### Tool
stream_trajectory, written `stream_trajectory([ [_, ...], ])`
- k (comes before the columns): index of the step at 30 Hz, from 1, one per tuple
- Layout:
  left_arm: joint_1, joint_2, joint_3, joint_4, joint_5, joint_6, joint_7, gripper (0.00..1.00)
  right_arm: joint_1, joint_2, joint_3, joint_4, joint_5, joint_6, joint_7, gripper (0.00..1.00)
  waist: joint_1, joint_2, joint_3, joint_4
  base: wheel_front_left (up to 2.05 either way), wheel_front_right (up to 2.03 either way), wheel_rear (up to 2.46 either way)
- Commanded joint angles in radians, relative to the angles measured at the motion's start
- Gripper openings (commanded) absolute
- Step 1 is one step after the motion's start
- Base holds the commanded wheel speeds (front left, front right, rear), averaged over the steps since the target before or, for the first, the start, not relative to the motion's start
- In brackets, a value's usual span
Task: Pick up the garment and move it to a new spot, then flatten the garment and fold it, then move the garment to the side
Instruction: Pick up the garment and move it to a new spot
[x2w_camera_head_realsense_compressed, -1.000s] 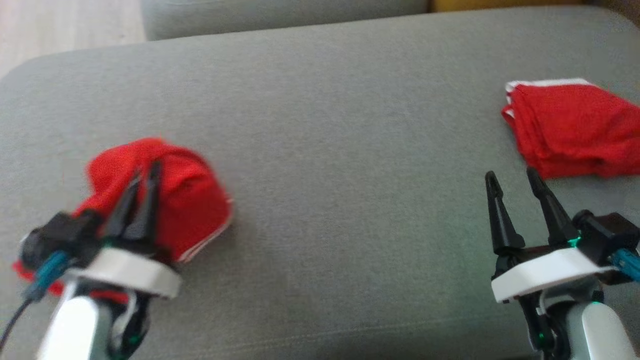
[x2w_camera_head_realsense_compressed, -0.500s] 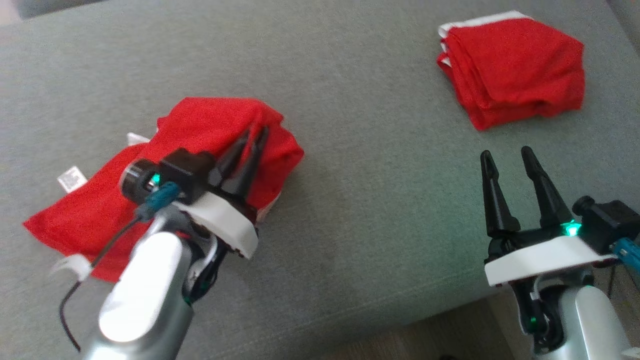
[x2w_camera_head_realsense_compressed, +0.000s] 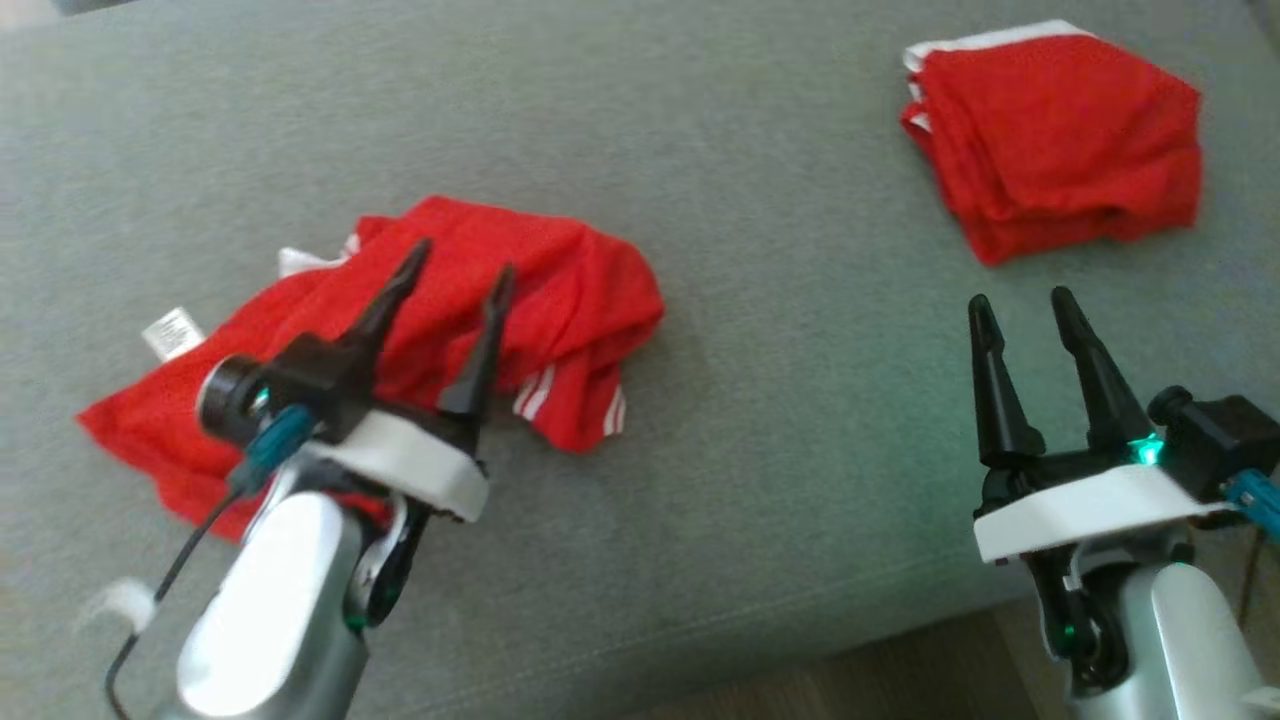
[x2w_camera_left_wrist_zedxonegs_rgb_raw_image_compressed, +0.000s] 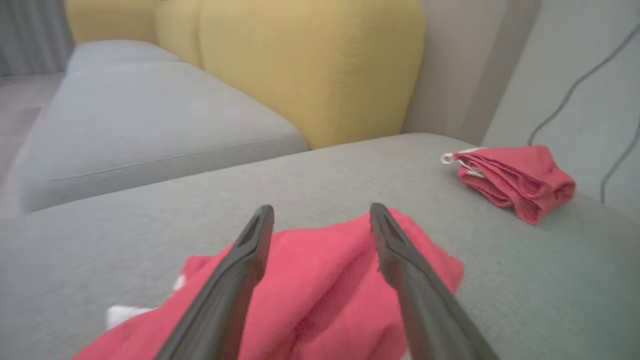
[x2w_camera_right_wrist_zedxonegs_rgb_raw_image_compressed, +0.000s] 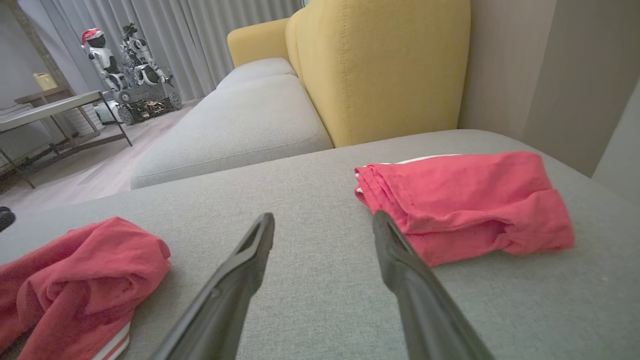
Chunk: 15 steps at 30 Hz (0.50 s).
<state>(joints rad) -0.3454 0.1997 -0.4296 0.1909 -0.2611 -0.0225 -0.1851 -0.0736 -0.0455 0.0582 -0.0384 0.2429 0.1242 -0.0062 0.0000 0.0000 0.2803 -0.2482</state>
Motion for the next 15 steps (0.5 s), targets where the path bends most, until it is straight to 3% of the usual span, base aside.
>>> stream_trajectory([
  [1, 0.016, 0.028, 0.067, -0.058, -0.009, 0.035, -0.019, 1.00, -0.028, -0.005, 0.010, -0.039, -0.013, 0.007, 0.008, 1.00, 0.0000, 0.0000, -0.026, 0.052, 0.00, 0.00, 0.00],
  [7, 0.089, 0.055, 0.167, -0.114, -0.047, 0.112, -0.035, 1.00, -0.027, -0.005, -0.014, -0.047, -0.046, 0.007, 0.029, 1.00, 0.0000, 0.0000, -0.062, 0.146, 0.00, 0.00, 0.00],
  [15, 0.158, 0.103, 0.235, -0.113, -0.095, 0.122, -0.035, 1.00, -0.017, -0.005, -0.016, -0.042, -0.064, 0.007, 0.056, 1.00, 0.0000, 0.0000, -0.109, 0.224, 0.00, 0.00, 0.00],
])
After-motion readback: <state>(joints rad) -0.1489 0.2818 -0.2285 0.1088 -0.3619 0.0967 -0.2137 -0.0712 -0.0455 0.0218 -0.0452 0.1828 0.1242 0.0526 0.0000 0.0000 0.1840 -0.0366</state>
